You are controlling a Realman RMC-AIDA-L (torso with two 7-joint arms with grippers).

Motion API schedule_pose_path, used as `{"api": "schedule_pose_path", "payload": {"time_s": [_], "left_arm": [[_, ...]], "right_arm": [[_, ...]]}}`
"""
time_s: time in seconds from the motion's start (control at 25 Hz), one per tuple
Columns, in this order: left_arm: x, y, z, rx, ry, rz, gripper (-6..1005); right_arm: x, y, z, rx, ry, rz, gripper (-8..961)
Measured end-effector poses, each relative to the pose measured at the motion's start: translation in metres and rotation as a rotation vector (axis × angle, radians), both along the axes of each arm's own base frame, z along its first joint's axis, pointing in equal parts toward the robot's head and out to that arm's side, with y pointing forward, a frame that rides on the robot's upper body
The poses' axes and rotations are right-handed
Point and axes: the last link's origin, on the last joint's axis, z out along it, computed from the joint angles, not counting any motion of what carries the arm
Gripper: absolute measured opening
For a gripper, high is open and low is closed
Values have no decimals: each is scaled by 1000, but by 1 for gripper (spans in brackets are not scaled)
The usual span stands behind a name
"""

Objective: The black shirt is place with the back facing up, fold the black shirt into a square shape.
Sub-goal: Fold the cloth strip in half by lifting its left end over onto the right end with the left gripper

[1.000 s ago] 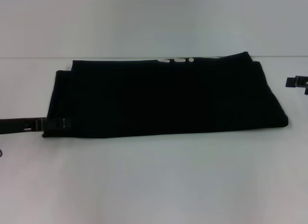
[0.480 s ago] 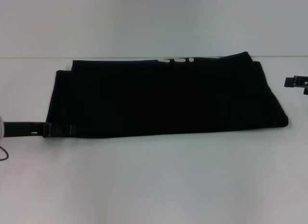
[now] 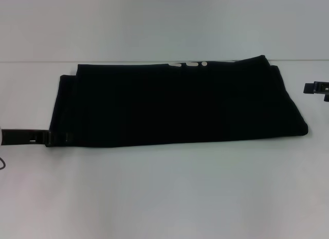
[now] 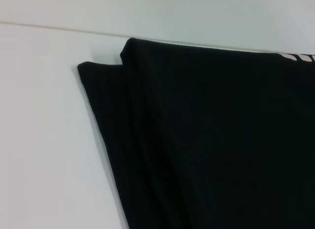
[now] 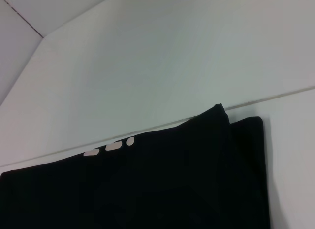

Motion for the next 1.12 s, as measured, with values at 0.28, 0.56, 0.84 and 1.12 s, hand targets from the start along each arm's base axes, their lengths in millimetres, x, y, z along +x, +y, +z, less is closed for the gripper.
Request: {"api": "schedule_pose_path", "payload": {"time_s": [0.28,0.56,0.84,1.12], "left_arm": [[0,4,1,-7,29,2,527],[0,4,2,-4,34,5,234],[0,5,2,1,36,6,19],[-1,6,3,7,37,8,8]], "right_arm": [[3,-3,-1,-7,1,-1,909],[4,-5,-2,-17,-9,-2,906],[2,-8,-11,-107,-56,4,902],[5,-8,-21,-130,-65,-28,899]]}}
